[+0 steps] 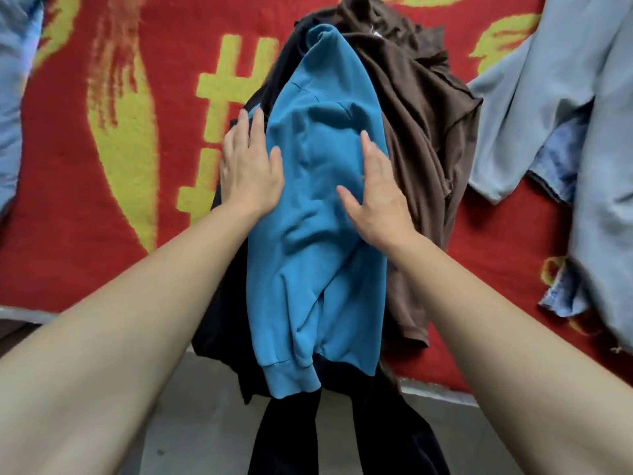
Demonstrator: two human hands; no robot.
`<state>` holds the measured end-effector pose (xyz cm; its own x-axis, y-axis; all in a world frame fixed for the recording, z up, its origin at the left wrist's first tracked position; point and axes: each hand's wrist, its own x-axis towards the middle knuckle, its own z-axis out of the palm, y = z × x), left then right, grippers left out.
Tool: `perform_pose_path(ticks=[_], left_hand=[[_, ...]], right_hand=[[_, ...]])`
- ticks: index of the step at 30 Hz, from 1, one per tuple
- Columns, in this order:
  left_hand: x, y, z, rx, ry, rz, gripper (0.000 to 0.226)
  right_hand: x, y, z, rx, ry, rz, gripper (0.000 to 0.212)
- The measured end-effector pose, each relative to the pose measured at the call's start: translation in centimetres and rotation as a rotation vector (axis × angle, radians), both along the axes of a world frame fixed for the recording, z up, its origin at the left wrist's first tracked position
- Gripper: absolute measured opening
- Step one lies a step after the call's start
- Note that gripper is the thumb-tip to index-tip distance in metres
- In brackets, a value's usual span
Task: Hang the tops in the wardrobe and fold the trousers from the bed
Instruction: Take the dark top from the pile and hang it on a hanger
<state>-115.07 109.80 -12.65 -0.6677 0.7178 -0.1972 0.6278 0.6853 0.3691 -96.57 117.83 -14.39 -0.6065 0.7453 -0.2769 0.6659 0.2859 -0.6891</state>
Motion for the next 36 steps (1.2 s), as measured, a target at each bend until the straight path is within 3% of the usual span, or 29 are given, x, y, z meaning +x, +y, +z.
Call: perform_pose_path(ticks=[4,6,10,14,16,17,19,20,23,25,26,30,33,36], left_hand=[[-0.7,1.7,-1.1,-0.136,0.001,-0.215,0.061],[0.8,-0.1,-1.4,-0.211,0.095,-0.307,0.057],[6.5,-7.5,-1.7,-0.072,0.072,-0.412,0.023],[9.4,-12.7,-2.2,-0.025,-0.034,-0.331,0.022],[9.7,-13.0,-2.3,-0.018,-0.051,-0.290,0.021],[9.7,-12.9,-2.3,-0.011,-0.054,-0.284,0.020],[9.7,-12.5,-2.3,0.000,-0.060,-0.278,0.016],[9.6,-12.3,-2.4,0.000,-0.066,-0.273,0.014],[9.3,-11.9,-2.5,-0.002,-0.101,-0.248,0.011],[9.1,-12.0,-2.3,0.011,-0.140,-0.256,0.012],[8.9,-12.1,-2.3,0.022,-0.180,-0.242,0.011],[7.1,-12.9,-1.9,0.070,-0.493,0.005,0.019],[5.9,-13.3,-2.3,0.080,-0.561,0.067,0.030],[5.8,-13.6,-2.7,0.063,-0.602,0.145,0.040]], right_hand=[[1.4,0.1,-0.5,-0.071,-0.090,0.064,0.058],[3.3,-1.6,0.1,-0.088,-0.089,0.064,0.051],[8.3,-5.6,1.5,-0.211,-0.338,0.298,0.050],[7.8,-5.7,3.1,-0.263,-0.562,0.371,0.042],[5.6,-4.5,3.5,-0.183,-0.522,0.245,0.066],[4.4,-4.0,3.5,-0.096,-0.458,0.155,0.066],[1.7,-2.8,3.5,0.105,-0.260,-0.010,0.036],[0.2,-2.3,3.4,0.166,-0.175,-0.043,0.033],[-4.0,-1.0,2.6,0.158,-0.184,-0.063,0.073],[-5.8,-0.4,1.6,0.011,-0.302,-0.112,0.098],[-5.9,-0.2,1.0,-0.047,-0.325,-0.131,0.101],[-2.4,0.1,0.9,-0.027,-0.309,-0.187,0.097],[2.3,-0.4,0.7,-0.072,-0.364,-0.061,0.083],[6.3,-2.2,0.9,0.008,-0.332,0.035,0.059]])
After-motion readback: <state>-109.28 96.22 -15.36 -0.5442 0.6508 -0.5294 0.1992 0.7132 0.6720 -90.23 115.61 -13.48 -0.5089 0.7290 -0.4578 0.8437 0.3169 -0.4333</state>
